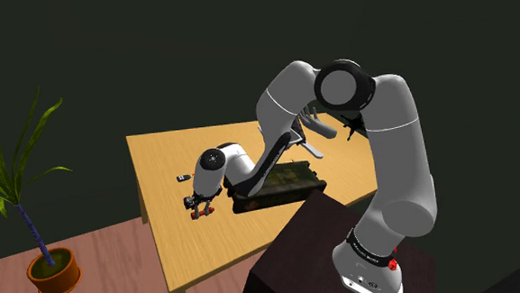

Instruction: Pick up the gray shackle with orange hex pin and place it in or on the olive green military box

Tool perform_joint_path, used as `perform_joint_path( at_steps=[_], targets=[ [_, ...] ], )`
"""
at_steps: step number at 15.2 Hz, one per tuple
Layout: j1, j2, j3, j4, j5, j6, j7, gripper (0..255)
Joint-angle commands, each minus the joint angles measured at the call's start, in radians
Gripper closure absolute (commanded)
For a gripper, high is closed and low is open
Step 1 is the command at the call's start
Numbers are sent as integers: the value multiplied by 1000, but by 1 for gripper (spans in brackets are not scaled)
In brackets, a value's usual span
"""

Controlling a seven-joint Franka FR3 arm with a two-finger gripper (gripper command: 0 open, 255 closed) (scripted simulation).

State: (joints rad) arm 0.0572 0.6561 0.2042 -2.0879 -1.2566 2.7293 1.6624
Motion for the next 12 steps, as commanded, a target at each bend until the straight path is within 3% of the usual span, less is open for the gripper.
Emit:
perform_joint_path(
  at_steps=[1, 12],
  targets=[
    [-5, -13, 6, -8, 12, -4, -12, 255],
    [-66, -157, 84, -82, 157, -51, -153, 255]
  ],
)
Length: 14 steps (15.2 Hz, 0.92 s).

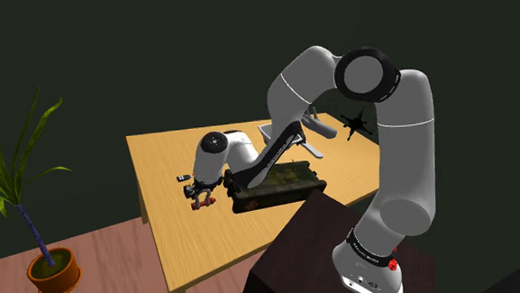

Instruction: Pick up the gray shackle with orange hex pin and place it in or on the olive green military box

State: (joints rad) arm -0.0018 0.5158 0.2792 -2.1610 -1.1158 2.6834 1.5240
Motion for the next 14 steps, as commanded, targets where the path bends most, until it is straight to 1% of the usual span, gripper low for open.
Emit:
perform_joint_path(
  at_steps=[1, 14],
  targets=[
    [-12, -29, 16, -14, 30, -10, -28, 255],
    [-83, -190, 111, -66, 229, -77, -208, 255]
  ],
)
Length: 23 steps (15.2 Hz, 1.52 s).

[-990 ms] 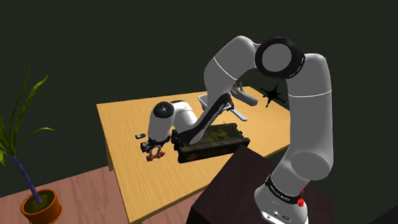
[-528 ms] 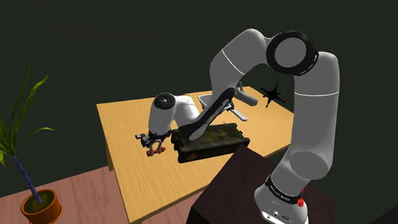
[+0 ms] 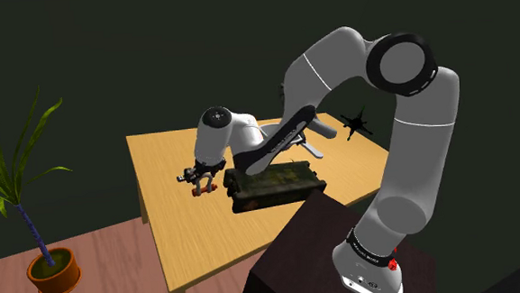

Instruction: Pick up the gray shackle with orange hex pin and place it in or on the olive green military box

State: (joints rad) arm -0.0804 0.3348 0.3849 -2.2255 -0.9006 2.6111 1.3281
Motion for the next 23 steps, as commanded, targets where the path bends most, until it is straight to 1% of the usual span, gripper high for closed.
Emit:
perform_joint_path(
  at_steps=[1, 7, 11, 15, 19, 23],
  targets=[
    [-9, -21, 13, -4, 30, -10, -27, 255],
    [-34, -86, 48, -13, 118, -44, -105, 255],
    [-110, -182, 28, -136, 147, 38, -188, 255],
    [-179, -268, -4, -244, 186, 115, -296, 255],
    [-240, -344, -50, -337, 238, 184, -430, 255],
    [-289, -405, -113, -414, 304, 244, -589, 255]
  ],
)
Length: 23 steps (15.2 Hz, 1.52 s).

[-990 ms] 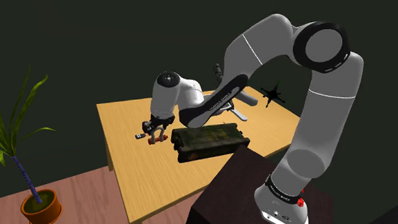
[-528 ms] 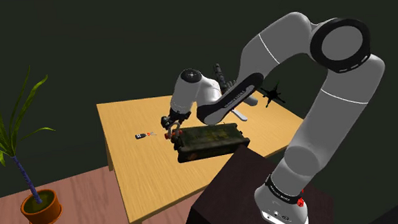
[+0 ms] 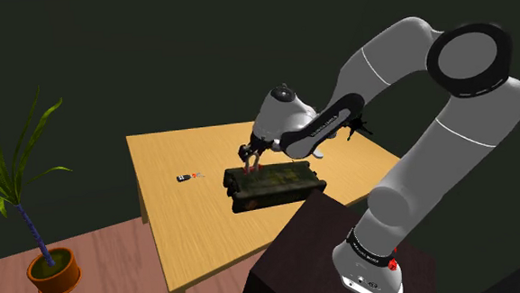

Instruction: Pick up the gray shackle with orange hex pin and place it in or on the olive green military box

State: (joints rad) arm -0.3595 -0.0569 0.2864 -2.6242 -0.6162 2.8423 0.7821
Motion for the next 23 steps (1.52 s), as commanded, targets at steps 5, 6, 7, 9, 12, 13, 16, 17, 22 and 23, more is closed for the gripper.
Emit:
perform_joint_path(
  at_steps=[5, 6, 7, 9, 12, 13, 16, 17, 22, 23],
  targets=[
    [-47, -67, -122, -84, 118, 69, -272, 255],
    [-52, -75, -148, -94, 139, 77, -321, 255],
    [-54, -81, -175, -103, 161, 85, -370, 255],
    [-54, -92, -233, -116, 207, 97, -471, 255],
    [-45, -101, -341, -124, 290, 110, -650, 255],
    [-53, -85, -337, -125, 274, 127, -636, 255],
    [-86, -35, -319, -125, 210, 177, -583, 255],
    [-99, -18, -312, -123, 180, 193, -558, 255],
    [-158, 75, -304, -96, -75, 261, -347, 255],
    [-158, 95, -316, -85, -147, 272, -287, 255]
  ],
)
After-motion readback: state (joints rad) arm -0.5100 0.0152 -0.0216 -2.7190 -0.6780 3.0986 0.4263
